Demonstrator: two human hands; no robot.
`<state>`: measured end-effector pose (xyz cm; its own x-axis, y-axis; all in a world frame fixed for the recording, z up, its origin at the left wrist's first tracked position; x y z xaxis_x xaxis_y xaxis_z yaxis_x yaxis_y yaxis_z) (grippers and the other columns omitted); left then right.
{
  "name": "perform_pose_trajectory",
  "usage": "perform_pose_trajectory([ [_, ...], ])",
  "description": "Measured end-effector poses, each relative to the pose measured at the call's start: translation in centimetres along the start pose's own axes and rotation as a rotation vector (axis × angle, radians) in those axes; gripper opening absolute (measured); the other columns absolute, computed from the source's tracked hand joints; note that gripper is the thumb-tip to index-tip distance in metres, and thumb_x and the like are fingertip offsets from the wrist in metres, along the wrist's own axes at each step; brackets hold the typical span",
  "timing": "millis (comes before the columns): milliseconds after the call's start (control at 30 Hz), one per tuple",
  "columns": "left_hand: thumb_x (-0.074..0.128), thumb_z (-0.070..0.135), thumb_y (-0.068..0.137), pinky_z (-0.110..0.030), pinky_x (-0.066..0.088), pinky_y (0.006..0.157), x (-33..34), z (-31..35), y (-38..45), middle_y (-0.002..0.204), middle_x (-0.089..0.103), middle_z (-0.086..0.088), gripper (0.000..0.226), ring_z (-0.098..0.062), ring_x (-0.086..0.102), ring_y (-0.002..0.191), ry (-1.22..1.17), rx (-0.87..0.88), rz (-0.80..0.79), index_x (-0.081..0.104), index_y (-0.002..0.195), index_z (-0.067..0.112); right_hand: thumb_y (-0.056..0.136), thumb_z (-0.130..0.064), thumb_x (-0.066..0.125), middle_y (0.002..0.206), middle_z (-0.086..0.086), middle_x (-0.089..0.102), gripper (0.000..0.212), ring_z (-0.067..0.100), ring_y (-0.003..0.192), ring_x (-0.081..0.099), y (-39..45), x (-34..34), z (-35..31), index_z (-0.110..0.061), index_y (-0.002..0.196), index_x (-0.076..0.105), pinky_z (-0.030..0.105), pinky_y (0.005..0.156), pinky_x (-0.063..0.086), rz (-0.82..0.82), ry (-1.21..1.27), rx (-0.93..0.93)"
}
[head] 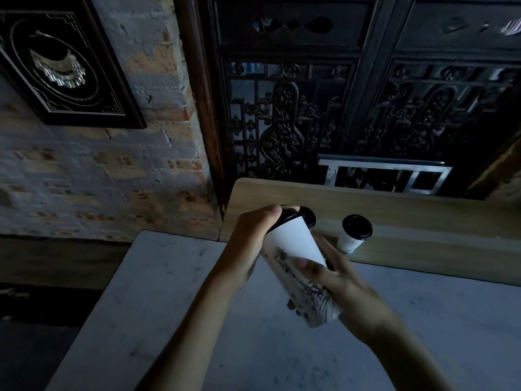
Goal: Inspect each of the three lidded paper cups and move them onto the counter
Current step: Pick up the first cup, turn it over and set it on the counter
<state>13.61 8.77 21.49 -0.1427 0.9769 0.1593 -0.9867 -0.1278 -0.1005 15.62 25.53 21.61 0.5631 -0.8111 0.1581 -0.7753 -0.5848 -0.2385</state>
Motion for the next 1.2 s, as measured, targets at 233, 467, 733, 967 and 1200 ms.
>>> perform_pose_trajectory([
  [233,0.057,0.047,0.090,-0.054,0.050,0.112,0.2,0.1,0.2,0.110,0.083,-0.001,0.042,-0.019,0.076,0.112,0.065,-0.027,0.111,0.084,0.108,0.020,0.082,-0.066,0.063,0.093,-0.020,0.067,0.076,0.007,0.078,0.070,0.6,0.0,-0.5,-0.040,0.149,0.036,0.033,0.062,0.059,0.264,-0.776,-0.294],
  [467,0.057,0.061,0.084,-0.056,0.046,0.113,0.3,0.6,0.0,0.120,0.081,-0.002,0.047,-0.026,0.072,0.118,0.048,0.009,0.001,0.082,0.113,0.033,0.087,-0.039,0.077,0.099,-0.010,0.081,0.036,0.016,0.085,0.080,0.6,-0.4,-0.8,-0.041,0.121,0.066,0.026,0.070,0.062,0.079,-0.155,-0.173],
  [733,0.055,0.044,0.092,-0.032,0.052,0.095,0.7,0.4,0.0,0.113,0.083,0.000,0.037,-0.013,0.076,0.109,0.055,0.008,0.064,0.084,0.107,0.026,0.083,-0.055,0.075,0.107,-0.010,0.075,0.067,0.017,0.094,0.075,0.4,0.1,-0.7,-0.031,0.141,0.052,0.043,0.075,0.064,0.137,-0.412,-0.229],
  [967,0.054,0.054,0.088,-0.051,0.042,0.120,0.5,0.8,-0.4,0.128,0.078,0.002,0.048,-0.016,0.066,0.130,0.127,0.120,-0.053,0.079,0.121,0.028,0.086,-0.028,0.084,0.092,-0.031,0.078,0.039,-0.013,0.093,0.072,0.0,-0.7,-0.7,-0.038,0.117,0.062,0.012,0.078,0.056,0.045,-0.164,-0.106],
  [1200,0.055,0.050,0.088,-0.048,0.051,0.109,0.2,-0.2,-0.5,0.124,0.079,-0.001,0.041,-0.021,0.071,0.123,0.093,0.139,-0.072,0.080,0.116,0.035,0.055,-0.068,0.092,0.127,0.002,0.074,0.077,0.035,0.113,0.073,0.1,-2.0,1.0,-0.052,0.126,0.067,0.062,0.100,0.055,0.129,-0.034,0.003],
])
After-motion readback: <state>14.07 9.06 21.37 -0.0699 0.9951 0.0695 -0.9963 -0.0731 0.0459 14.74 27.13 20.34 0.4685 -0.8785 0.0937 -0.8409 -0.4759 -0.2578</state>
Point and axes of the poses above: each hand's wrist, its own y-axis towards the middle knuckle, its own x-axis out of the palm, z = x × y, the point moved 5 cm from there along y, towards the middle knuckle
